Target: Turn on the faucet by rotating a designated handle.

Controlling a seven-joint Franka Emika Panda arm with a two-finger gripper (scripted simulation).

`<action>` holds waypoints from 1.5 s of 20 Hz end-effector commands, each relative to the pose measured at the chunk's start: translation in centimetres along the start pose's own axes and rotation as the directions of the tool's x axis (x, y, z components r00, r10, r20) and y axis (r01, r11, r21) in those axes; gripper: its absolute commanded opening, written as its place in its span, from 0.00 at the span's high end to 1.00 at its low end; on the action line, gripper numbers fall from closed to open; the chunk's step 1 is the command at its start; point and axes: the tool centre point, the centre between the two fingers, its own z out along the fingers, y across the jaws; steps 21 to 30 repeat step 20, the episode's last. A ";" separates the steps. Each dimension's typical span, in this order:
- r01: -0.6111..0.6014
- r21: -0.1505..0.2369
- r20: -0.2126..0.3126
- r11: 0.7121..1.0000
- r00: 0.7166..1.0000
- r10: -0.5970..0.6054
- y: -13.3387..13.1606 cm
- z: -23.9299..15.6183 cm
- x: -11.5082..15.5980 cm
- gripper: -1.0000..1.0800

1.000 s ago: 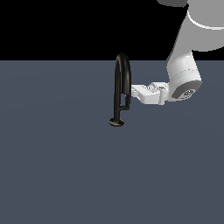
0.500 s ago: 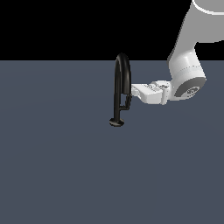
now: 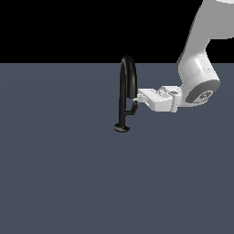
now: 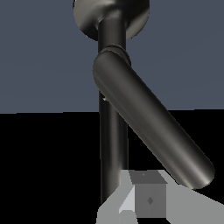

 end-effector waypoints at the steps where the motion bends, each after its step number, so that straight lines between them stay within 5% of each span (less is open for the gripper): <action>1: -0.017 -0.003 0.005 1.000 1.000 0.017 1.2 0.0 1.1 1.00; 10: -0.002 -0.004 0.002 1.000 1.000 0.002 2.6 0.0 1.0 1.00; 19: -0.019 -0.005 0.006 1.000 1.000 0.019 5.3 0.0 7.2 1.00; 30: -0.019 -0.005 0.006 1.000 1.000 0.019 5.3 0.0 7.2 1.00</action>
